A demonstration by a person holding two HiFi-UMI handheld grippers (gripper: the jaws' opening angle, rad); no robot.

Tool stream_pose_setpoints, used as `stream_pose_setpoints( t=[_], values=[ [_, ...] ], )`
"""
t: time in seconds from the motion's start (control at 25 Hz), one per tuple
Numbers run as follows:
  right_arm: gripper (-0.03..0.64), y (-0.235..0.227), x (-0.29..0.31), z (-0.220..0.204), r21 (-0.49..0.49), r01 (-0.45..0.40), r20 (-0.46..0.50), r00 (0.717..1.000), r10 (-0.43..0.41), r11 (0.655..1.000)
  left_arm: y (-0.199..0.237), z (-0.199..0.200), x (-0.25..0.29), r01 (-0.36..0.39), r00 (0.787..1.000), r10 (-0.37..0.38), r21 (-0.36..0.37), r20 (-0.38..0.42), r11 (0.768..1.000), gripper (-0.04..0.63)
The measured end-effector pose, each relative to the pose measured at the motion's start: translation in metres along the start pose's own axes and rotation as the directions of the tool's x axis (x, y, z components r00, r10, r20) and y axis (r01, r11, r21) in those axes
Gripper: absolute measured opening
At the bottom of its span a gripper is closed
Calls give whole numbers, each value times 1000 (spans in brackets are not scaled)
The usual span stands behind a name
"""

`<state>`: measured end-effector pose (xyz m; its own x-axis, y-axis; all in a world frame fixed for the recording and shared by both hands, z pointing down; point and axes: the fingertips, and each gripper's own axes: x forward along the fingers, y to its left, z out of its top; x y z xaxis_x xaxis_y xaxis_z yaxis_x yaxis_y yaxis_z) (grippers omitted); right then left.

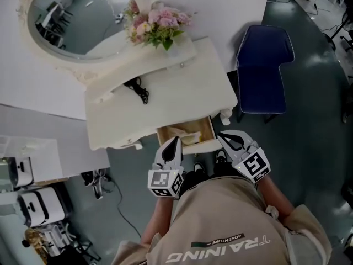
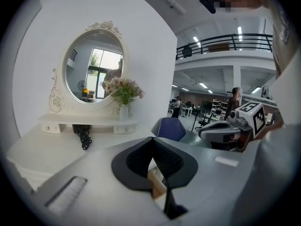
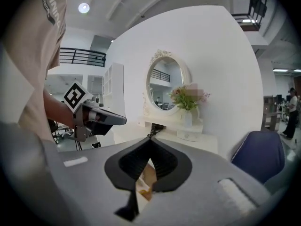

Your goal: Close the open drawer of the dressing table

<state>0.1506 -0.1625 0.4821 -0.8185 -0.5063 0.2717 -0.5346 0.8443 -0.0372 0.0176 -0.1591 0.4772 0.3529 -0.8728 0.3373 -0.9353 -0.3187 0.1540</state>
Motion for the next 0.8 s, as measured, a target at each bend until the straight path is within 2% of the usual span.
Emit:
stream_pose_setpoints(
  t=[0.12, 0.4, 0.56, 0.8],
  values=[
    [3, 0, 3, -5, 23, -33, -13, 999, 34, 999, 6, -14, -3, -40, 998, 39, -10, -46, 999, 18],
    [3, 3, 19, -26, 35, -72, -67, 995, 74, 997, 28, -58, -11, -114, 987, 102, -89, -125, 990, 18],
    [3, 11, 28, -30, 36, -69, -94, 993, 72, 997, 41, -98, -13, -123, 974, 98, -110, -206, 986, 17],
    [3, 22, 37, -31, 32, -67, -132, 989, 71, 997, 57, -165, -16, -141, 942, 83, -158, -326, 977, 18]
  ],
)
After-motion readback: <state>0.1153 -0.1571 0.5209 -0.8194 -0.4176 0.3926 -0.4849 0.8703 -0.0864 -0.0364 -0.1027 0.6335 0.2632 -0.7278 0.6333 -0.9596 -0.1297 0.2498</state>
